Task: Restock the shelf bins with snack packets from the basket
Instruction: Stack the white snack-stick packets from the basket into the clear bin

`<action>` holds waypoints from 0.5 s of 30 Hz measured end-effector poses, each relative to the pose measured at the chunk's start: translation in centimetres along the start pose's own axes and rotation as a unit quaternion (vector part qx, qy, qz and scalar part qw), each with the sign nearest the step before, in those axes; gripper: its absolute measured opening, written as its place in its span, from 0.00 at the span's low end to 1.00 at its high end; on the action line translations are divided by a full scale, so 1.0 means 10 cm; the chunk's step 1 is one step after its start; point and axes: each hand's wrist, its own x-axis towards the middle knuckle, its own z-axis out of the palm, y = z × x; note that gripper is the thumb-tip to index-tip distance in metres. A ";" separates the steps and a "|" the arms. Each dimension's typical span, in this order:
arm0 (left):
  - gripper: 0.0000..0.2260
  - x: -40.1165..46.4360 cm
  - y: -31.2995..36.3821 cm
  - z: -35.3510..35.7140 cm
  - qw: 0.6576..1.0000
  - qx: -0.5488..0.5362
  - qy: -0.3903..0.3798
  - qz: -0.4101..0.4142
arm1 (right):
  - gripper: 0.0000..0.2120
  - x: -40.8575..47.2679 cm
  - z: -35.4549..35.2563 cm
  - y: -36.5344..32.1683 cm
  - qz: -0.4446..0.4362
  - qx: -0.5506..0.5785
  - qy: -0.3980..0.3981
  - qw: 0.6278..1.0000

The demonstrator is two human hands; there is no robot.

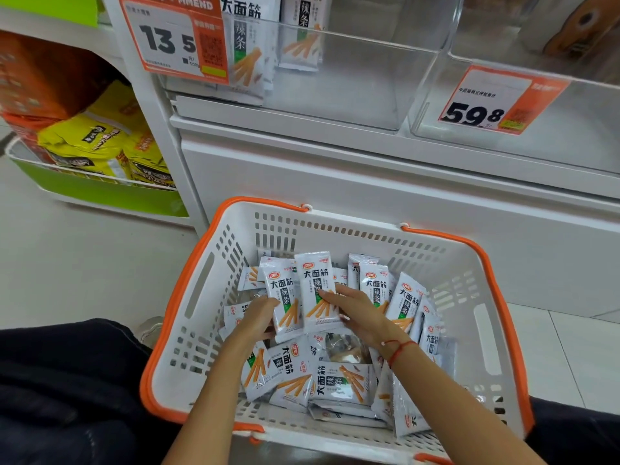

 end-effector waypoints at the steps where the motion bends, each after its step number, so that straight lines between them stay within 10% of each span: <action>1: 0.08 -0.02 0.00 0.02 1.000 -0.003 -0.007 -0.004 | 0.05 0.00 0.06 0.01 -0.002 -0.017 0.005 1.000; 9: 0.10 0.02 -0.01 0.12 0.999 -0.037 -0.023 -0.009 | 0.16 0.04 0.46 0.21 -0.141 -0.181 0.170 0.958; 15: 0.09 0.09 -0.08 0.10 0.997 -0.023 0.025 0.068 | 0.10 0.14 0.55 0.10 -0.198 -0.291 0.120 0.928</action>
